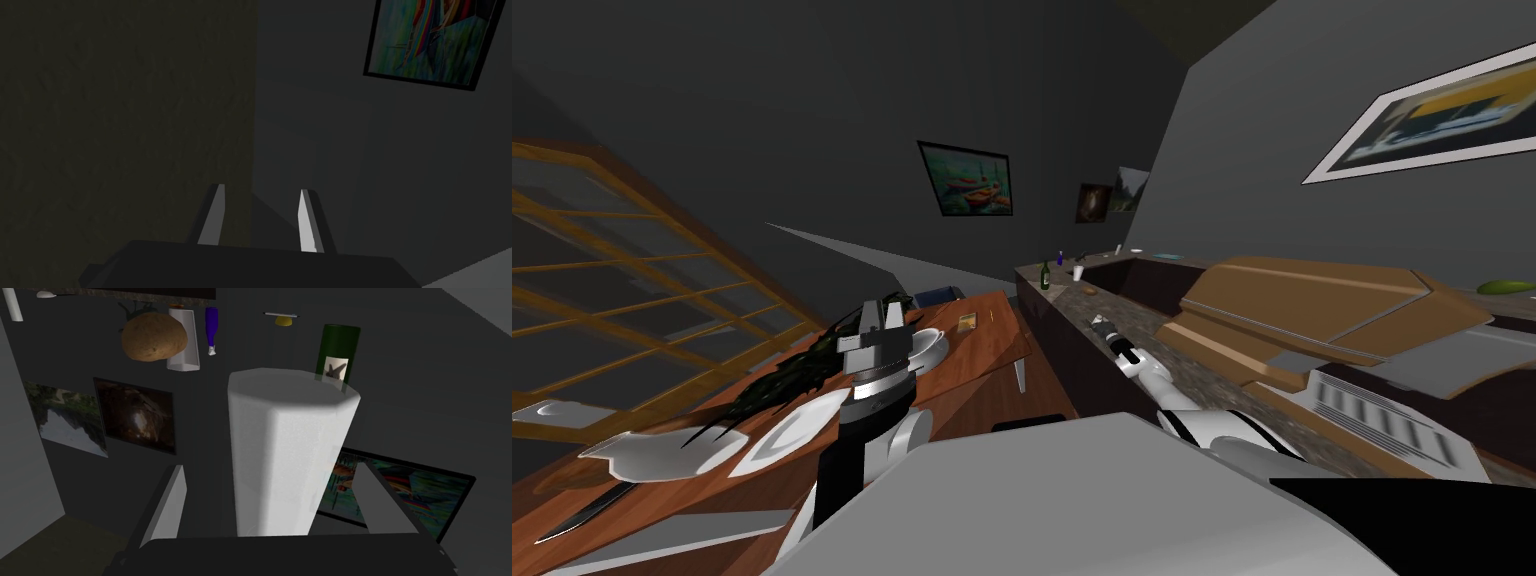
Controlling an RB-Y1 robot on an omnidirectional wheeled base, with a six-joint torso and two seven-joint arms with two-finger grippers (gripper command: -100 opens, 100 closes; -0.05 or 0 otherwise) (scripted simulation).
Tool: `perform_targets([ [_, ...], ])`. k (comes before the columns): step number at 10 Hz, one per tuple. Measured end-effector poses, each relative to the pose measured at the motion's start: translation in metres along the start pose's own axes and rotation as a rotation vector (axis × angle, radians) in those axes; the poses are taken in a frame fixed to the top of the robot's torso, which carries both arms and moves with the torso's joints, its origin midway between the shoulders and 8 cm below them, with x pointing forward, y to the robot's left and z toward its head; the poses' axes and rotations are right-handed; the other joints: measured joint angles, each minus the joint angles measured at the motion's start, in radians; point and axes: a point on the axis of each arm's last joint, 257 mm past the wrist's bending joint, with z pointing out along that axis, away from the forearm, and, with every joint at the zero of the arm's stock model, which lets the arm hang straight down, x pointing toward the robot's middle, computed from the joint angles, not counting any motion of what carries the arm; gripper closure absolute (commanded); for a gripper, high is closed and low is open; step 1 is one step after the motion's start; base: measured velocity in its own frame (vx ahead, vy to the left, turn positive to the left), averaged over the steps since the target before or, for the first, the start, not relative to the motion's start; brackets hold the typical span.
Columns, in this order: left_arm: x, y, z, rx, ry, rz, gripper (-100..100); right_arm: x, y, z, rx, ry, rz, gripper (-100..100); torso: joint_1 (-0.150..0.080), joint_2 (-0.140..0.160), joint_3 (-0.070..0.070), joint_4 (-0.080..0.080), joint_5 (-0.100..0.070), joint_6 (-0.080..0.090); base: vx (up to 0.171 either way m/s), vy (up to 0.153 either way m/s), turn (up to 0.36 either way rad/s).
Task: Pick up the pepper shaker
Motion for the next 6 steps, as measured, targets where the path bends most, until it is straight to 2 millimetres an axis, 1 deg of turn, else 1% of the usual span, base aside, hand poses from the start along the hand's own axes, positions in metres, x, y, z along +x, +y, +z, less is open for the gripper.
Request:
perform_targets([
  [1,0.0000,0.0000,0.0000,0.000,0.000,0.000,0,0.0005,-0.0004,0.0000,0.001,0.001,0.000,100,-0.001,-0.001,0.000,0.000,0.000,0.000,0.000,0.000,0.000],
  [5,0.0000,0.0000,0.0000,0.000,0.000,0.000,0,0.0001,-0.0006,0.0001,0.001,0.001,0.001,100,-0.002,-0.002,-0.001,-0.001,0.000,0.000,0.000,0.000,0.000],
  [6,0.0000,0.0000,0.0000,0.000,0.000,0.000,0,0.0001,-0.0006,0.0001,0.001,0.001,0.000,0,-0.002,-0.002,-0.001,-0.001,-0.001,0.000,0.000,0.000,0.000],
])
